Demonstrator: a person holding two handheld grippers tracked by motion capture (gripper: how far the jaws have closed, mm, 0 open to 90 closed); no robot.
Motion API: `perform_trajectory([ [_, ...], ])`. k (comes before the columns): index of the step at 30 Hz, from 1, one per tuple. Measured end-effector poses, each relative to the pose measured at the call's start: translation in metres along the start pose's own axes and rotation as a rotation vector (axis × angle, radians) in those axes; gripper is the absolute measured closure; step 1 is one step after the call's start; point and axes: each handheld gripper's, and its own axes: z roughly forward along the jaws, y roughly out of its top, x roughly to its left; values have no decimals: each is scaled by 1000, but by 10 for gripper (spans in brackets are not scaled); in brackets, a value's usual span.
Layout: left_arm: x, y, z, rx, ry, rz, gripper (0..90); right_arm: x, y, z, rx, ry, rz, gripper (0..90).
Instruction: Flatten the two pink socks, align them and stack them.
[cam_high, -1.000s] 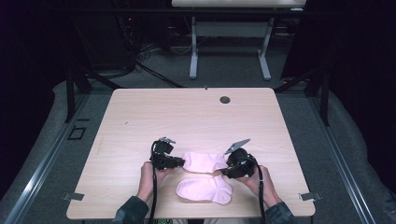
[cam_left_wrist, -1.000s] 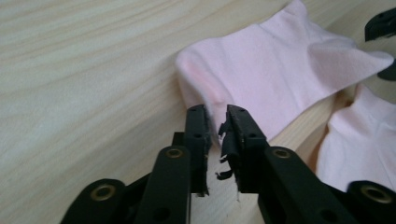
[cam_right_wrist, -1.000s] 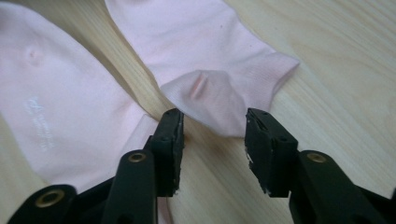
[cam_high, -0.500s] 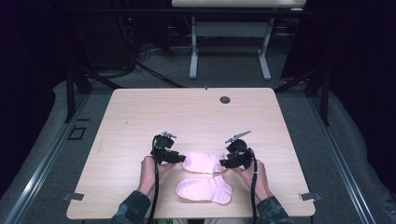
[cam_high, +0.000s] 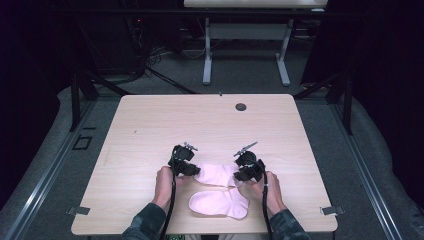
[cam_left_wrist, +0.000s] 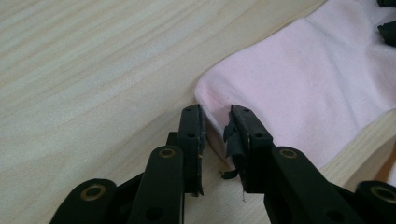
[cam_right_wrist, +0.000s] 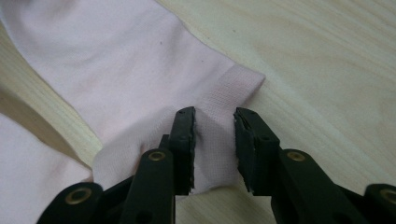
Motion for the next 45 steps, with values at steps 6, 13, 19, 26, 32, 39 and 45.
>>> perform_trajectory([
  [6, -2, 0, 0, 7, 10, 31, 840, 0, -2, 1, -20, 17, -16, 782],
  [13, -1, -4, -2, -14, -2, 27, 886, -2, -3, 0, -18, 52, 0, 837],
  [19, 1, -8, -10, -61, -24, -3, 889, -6, -5, -4, -30, 70, 7, 841],
  [26, -4, -9, -31, -107, -10, 9, 890, -5, -1, -22, -76, 63, 4, 840],
  [32, -15, -14, -64, -157, -32, 11, 889, -1, -1, -55, -106, 69, -18, 837],
  [39, -37, -38, -92, -193, -51, 33, 889, 18, -15, -82, -126, 82, -79, 833],
  [45, -54, -67, -90, -201, -59, 48, 889, 32, -36, -82, -105, 91, -118, 831],
])
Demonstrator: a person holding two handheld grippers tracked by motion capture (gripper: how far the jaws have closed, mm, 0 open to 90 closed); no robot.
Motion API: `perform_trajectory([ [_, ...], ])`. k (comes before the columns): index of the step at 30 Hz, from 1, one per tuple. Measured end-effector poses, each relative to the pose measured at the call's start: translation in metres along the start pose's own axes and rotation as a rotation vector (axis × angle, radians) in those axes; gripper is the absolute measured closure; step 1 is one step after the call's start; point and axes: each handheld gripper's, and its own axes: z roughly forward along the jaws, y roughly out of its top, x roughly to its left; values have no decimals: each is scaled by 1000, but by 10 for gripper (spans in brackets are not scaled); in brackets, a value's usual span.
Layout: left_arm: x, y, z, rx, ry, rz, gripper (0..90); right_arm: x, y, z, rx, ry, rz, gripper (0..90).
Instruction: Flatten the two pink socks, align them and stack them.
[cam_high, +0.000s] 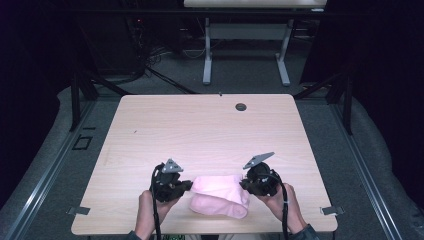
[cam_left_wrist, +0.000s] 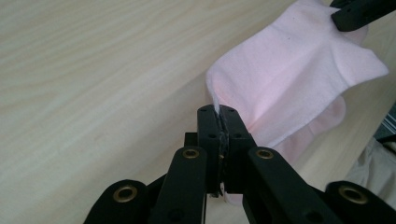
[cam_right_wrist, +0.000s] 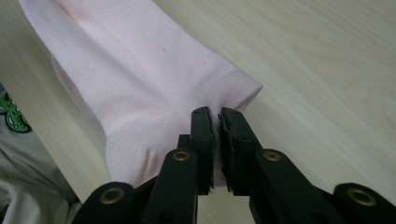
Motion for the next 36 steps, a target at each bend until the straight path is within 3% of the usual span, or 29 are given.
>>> perform_trajectory([
  [6, -10, -21, 12, 39, 15, 12, 889, 5, -17, 14, 39, 0, -18, 825],
  [9, -11, -28, 18, 65, 34, 18, 889, 7, -19, 22, 58, -12, -51, 823],
  [17, -10, -36, 29, 81, 69, 13, 870, 10, -20, 37, 95, -45, -92, 811],
  [19, -10, -37, 30, 79, 82, 4, 785, 9, -21, 40, 104, -52, -93, 777],
  [22, -9, -36, 26, 55, 123, -5, 552, 7, -23, 36, 90, -45, -70, 682],
  [29, -9, -28, 14, 9, 120, 0, 445, 12, -24, 10, -2, 2, 10, 483],
  [31, -13, -26, 12, -3, 107, 22, 469, 17, -26, 9, -9, 3, 8, 478],
  [32, -15, -26, 11, -18, 87, 40, 522, 19, -27, 9, -6, 13, 2, 562],
  [36, -24, -25, 20, 18, 17, 80, 818, 28, -34, 20, 8, 46, -11, 813],
])
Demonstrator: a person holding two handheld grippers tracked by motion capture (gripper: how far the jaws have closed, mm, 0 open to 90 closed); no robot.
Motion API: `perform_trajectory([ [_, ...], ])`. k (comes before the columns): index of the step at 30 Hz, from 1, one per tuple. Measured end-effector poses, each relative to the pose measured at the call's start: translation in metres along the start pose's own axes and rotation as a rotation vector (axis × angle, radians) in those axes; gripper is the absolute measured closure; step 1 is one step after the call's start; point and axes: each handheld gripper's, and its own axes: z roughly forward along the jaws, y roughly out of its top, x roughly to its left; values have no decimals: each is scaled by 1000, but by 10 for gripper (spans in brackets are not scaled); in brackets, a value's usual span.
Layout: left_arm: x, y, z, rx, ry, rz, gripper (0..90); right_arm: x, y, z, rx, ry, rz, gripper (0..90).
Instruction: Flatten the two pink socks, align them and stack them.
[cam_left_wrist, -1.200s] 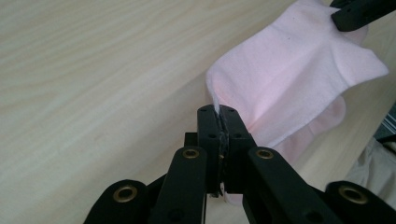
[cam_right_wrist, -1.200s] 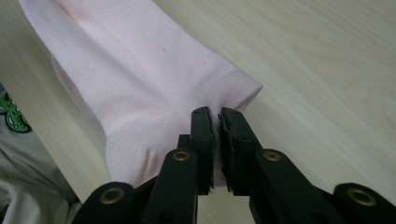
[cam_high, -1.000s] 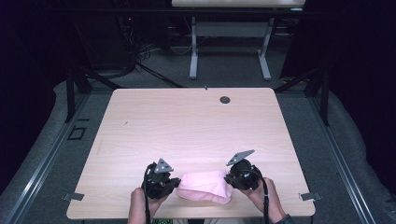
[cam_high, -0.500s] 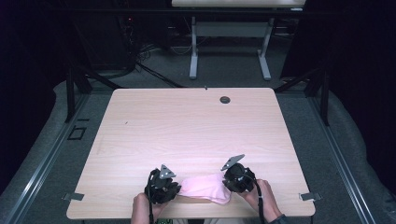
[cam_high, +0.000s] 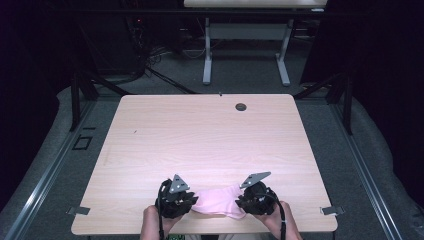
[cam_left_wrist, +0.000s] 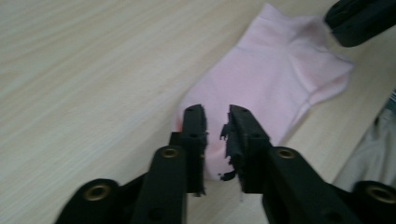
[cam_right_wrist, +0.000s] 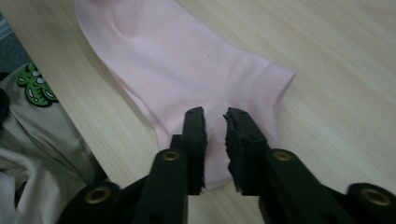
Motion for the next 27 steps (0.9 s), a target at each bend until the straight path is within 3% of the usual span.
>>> perform_trajectory([
  [2, -1, -1, 9, 31, -9, 9, 895, 2, -3, 9, 20, 10, 9, 880],
  [7, 8, -6, 27, 86, 24, -3, 899, 3, -9, 20, 57, 19, 19, 896],
  [11, 14, -11, 30, 80, 12, -32, 900, 3, -13, 23, 67, 23, 21, 898],
  [16, 16, -15, 26, 77, 41, -28, 900, 4, -18, 21, 68, 2, -1, 900],
  [20, 16, -20, 23, 66, 37, -40, 900, -3, -22, 16, 76, -18, -20, 900],
  [25, 16, -20, 24, 55, 33, -41, 898, -9, -24, 16, 66, -2, -5, 899],
  [27, 15, -18, 24, 46, 18, -52, 842, -10, -23, 17, 58, 2, 0, 898],
])
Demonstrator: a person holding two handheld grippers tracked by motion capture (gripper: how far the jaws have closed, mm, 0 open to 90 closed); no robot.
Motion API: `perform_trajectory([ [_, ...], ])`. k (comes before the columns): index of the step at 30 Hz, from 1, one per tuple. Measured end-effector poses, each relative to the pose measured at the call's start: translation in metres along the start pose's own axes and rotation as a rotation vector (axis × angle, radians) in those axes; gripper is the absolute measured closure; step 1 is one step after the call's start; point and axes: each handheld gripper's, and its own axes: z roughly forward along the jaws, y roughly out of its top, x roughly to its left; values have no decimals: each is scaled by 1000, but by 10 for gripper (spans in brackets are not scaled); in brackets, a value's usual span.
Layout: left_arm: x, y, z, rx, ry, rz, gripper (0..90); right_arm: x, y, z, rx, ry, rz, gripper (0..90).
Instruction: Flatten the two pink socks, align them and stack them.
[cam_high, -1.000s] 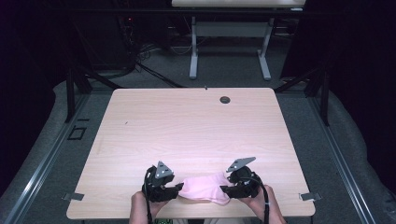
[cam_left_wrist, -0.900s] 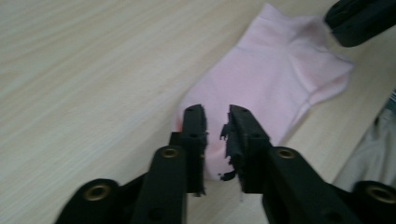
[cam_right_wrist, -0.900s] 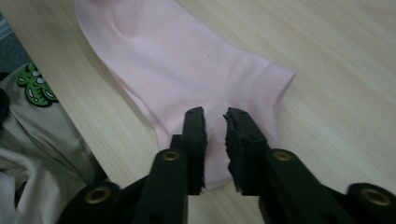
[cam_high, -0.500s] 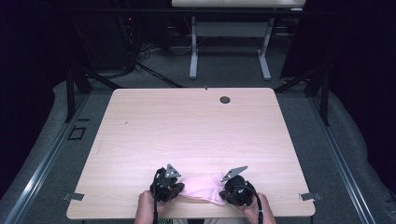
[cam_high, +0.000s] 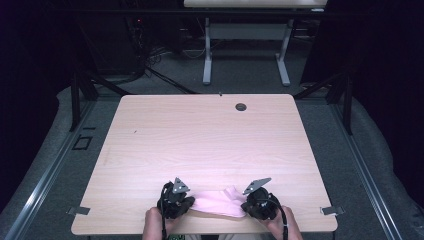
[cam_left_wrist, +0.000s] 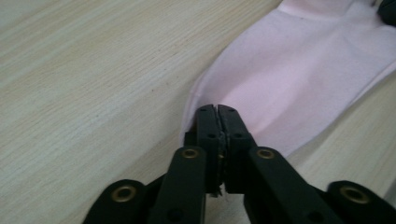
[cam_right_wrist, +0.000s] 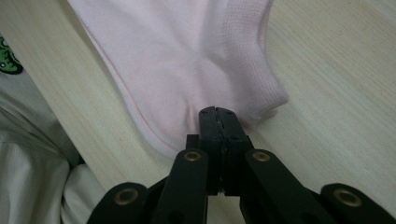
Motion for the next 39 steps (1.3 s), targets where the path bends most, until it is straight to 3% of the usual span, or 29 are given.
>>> perform_trajectory([
  [3, -3, 3, -5, -34, 3, 16, 702, -2, 0, -1, -34, 13, 14, 868],
  [4, -5, 5, -8, -51, 23, 18, 648, -2, 0, -3, -57, 21, 22, 847],
  [8, -8, 10, -21, -97, 61, 22, 420, -3, 1, -17, -147, -13, 30, 714],
  [12, 3, 9, -35, -122, 95, 20, 261, -13, 0, -29, -202, -68, 68, 438],
  [15, 18, 4, -44, -138, 126, -15, 189, -23, -6, -36, -236, -124, 106, 231],
  [18, 31, -6, -50, -148, 161, -52, 159, -33, -17, -41, -268, -156, 138, 144],
  [20, 40, -14, -52, -145, 183, -74, 150, -39, -24, -42, -271, -171, 167, 134],
  [31, 85, -53, -50, -94, 293, -202, 84, -73, -56, -36, -212, -262, 263, 32],
  [36, 103, -65, -42, -81, 338, -242, 52, -89, -68, -26, -192, -320, 299, 22],
  [39, 106, -68, -41, -115, 362, -241, 33, -95, -75, -23, -218, -339, 318, 1],
])
